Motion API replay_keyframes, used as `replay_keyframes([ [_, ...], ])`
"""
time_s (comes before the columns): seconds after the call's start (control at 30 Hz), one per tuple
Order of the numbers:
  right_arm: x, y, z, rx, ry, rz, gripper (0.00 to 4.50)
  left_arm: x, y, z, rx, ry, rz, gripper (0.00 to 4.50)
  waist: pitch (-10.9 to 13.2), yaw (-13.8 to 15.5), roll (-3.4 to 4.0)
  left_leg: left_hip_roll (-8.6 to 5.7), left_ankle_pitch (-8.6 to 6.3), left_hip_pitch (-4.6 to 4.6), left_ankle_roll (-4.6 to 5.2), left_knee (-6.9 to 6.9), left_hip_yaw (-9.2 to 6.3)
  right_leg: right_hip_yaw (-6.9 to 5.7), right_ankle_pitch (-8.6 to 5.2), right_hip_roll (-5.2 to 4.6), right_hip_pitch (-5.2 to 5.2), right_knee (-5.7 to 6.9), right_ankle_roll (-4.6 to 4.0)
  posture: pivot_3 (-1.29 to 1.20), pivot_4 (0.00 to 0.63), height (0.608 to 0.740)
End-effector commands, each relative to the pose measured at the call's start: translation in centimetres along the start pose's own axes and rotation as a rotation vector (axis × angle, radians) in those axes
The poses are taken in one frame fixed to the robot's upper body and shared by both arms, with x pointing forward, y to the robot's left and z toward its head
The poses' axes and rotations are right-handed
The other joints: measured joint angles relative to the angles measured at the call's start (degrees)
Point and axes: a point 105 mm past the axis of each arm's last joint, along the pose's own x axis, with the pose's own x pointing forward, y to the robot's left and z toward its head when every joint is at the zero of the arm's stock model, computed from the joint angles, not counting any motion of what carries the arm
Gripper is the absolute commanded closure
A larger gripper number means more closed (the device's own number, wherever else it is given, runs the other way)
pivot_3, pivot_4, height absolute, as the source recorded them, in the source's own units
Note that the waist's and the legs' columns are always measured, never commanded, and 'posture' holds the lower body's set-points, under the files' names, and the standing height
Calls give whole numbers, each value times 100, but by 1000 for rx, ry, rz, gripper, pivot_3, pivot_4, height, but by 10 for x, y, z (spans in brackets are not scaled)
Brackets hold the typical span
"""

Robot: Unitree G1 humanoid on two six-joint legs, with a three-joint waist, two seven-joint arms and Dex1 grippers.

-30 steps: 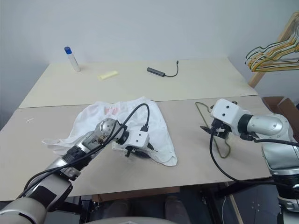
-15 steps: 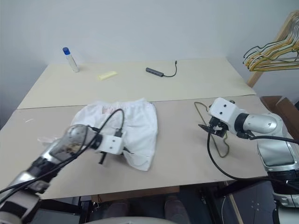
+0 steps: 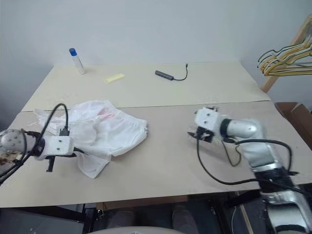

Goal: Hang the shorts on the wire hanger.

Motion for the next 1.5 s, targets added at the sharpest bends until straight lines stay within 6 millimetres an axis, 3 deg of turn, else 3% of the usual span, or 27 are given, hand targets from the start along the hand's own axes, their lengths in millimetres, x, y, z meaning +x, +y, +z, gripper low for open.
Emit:
replay_keyframes([
  [0.03, 26, 0, 28, -144, -96, 6, 0, -11, 5, 9, -4, -55, 47, 4479, 0, 31, 1, -1, 0, -1, 0, 0, 1, 1, 1, 0, -2, 0, -1, 128, 0, 740],
  [0.17, 62, 12, 33, -297, -120, 67, 0, -16, -1, 4, -15, -37, 47, 4479, 1, 46, 0, 1, 0, 1, 0, -1, 2, 1, 12, 1, -3, 2, -21, 155, 0, 740],
  [0.33, 89, 10, 29, -402, -126, 83, 0, -20, -4, 6, -25, -48, 66, 4479, 1, 131, -1, -1, 0, -1, 0, -1, 2, 0, 21, 1, -4, 1, -37, 179, 0, 740],
  [0.63, 116, 29, 43, -505, -207, 206, 0, -21, -8, 9, -45, -64, 89, 4479, 0, 143, -1, 2, 0, 6, 0, -6, 2, 3, 18, 5, -22, 44, -57, 209, 0, 740],
  [0.73, 121, 30, 43, -503, -201, 216, 565, -20, -9, 9, -46, -61, 90, 4500, 0, 156, -1, 3, 0, 11, 0, -6, 2, 3, 12, 9, -28, 65, -66, 216, 0, 740],
  [1.03, 128, 30, 42, -511, -180, 205, 3772, -21, -14, 5, -90, -80, 70, 4500, 0, 197, -1, 5, 1, 3, -2, -13, 3, 7, 5, 17, -61, 92, -79, 219, 0, 740],
  [1.1, 129, 30, 42, -509, -179, 203, 4454, -25, -21, 4, -134, -98, 17, 4045, 0, 196, -1, 6, 1, 3, -2, -13, 3, 9, 5, 18, -62, 92, -79, 219, 0, 740],
  [1.3, 131, 29, 45, -501, -182, 193, 4500, -38, -35, -2, -153, -63, -67, 2325, 1, 191, -1, 9, 1, 3, -2, -16, 4, 10, 4, 22, -63, 92, -81, 217, 0, 740],
  [1.4, 131, 27, 45, -503, -178, 186, 4500, -56, -49, -7, -153, 3, -161, 1484, 1, 176, 0, 11, 1, 3, -2, -16, 5, 12, 3, 26, -65, 92, -83, 213, 0, 740],
  [1.5, 131, 27, 45, -499, -177, 182, 4500, -69, -57, 3, -156, -35, -197, 525, 2, 171, 1, 12, 1, 2, -2, -20, 10, 16, 1, 26, -69, 92, -84, 200, 0, 740],
])
